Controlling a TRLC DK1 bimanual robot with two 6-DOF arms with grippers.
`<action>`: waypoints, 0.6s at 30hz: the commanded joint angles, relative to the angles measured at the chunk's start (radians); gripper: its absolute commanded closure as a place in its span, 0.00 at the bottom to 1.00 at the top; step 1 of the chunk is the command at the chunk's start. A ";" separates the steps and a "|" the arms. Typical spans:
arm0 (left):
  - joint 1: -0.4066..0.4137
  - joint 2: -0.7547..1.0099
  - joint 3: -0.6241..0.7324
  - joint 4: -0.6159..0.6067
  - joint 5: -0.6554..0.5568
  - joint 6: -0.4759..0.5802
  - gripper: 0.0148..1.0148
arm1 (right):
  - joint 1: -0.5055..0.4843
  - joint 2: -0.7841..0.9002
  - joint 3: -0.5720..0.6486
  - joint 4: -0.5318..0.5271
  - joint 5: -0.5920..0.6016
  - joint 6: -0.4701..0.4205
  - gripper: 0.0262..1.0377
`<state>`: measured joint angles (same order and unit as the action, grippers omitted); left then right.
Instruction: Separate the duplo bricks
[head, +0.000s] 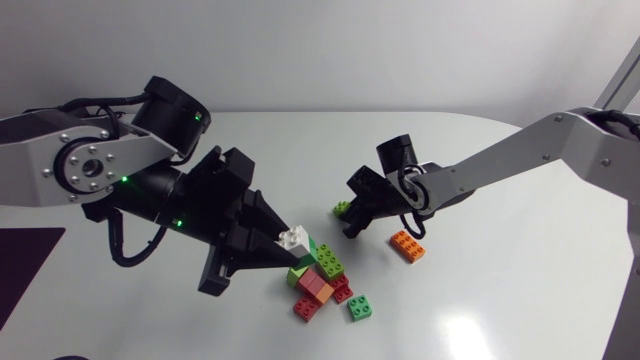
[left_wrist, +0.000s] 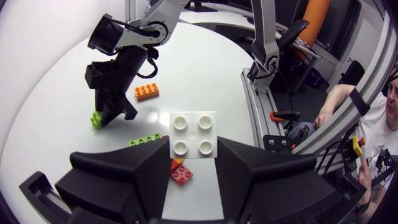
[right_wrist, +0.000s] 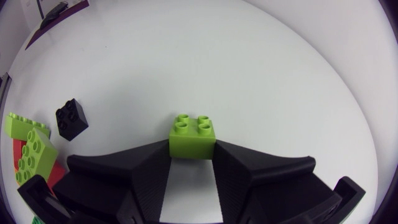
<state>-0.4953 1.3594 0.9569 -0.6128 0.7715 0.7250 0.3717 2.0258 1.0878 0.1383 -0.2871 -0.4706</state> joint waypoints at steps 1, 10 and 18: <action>-0.014 -0.006 -0.021 0.007 -0.011 0.004 0.72 | -0.016 -0.010 -0.054 -0.019 0.005 0.000 0.40; -0.075 0.010 -0.018 0.051 -0.047 -0.041 0.72 | -0.047 -0.131 -0.134 -0.072 -0.040 -0.023 0.05; -0.112 0.033 0.011 0.053 -0.055 -0.045 0.72 | -0.103 -0.547 -0.187 -0.332 -0.273 -0.054 0.05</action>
<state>-0.5972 1.3666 0.9554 -0.5674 0.7208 0.6872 0.2783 1.5665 0.9283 -0.1375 -0.5240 -0.4980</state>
